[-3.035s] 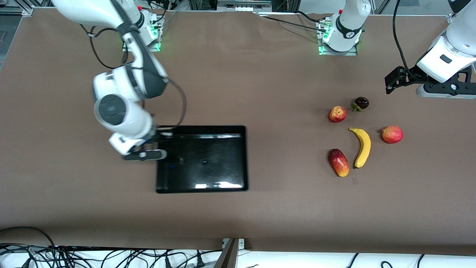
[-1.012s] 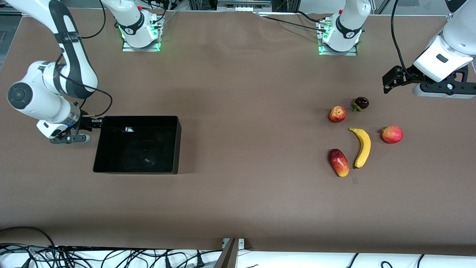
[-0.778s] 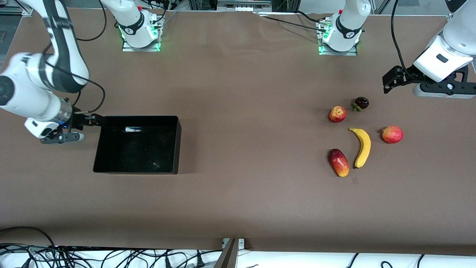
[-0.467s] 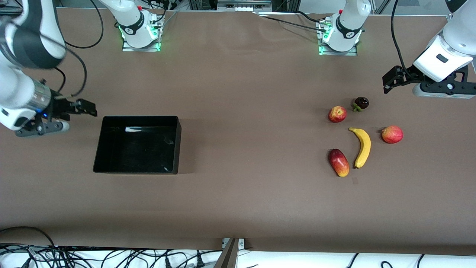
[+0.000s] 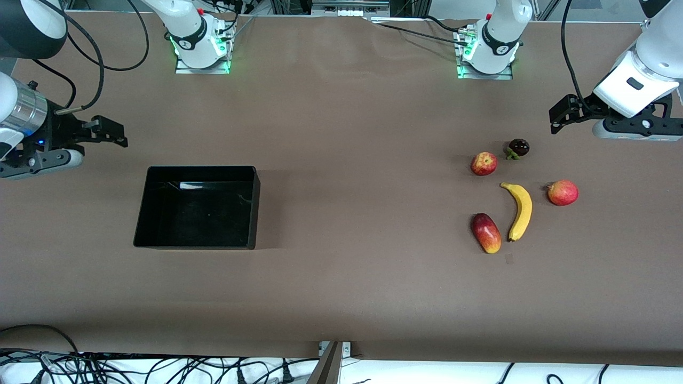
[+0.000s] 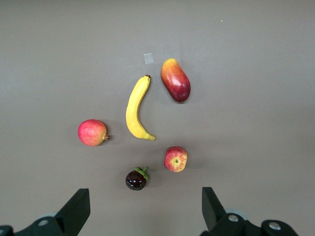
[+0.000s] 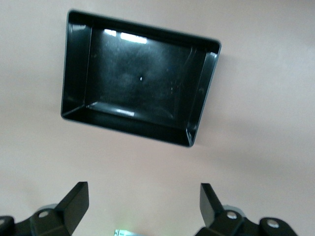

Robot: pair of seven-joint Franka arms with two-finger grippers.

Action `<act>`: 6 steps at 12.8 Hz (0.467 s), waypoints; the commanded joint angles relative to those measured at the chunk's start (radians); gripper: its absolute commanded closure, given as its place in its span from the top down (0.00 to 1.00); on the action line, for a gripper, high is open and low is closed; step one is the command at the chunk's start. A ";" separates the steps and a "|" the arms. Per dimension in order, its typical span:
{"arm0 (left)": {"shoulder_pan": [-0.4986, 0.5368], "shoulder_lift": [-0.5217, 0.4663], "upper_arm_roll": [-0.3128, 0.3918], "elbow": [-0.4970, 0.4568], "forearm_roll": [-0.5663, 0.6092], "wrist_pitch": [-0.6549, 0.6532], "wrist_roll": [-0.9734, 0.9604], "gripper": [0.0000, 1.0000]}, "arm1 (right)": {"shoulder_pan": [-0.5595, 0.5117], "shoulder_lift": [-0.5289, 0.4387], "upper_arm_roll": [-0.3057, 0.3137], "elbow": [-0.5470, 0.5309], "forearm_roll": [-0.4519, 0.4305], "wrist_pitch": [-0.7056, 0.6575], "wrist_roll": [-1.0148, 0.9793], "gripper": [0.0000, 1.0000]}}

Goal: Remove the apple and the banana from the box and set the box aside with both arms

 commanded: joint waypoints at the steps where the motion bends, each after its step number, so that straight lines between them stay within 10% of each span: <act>1: 0.002 0.001 0.004 0.021 -0.016 -0.023 0.017 1.00 | -0.001 -0.077 0.002 -0.064 0.016 -0.019 0.054 1.00; 6: 0.004 0.001 0.004 0.021 -0.014 -0.029 0.019 1.00 | -0.001 -0.191 0.032 -0.195 -0.002 0.096 0.078 1.00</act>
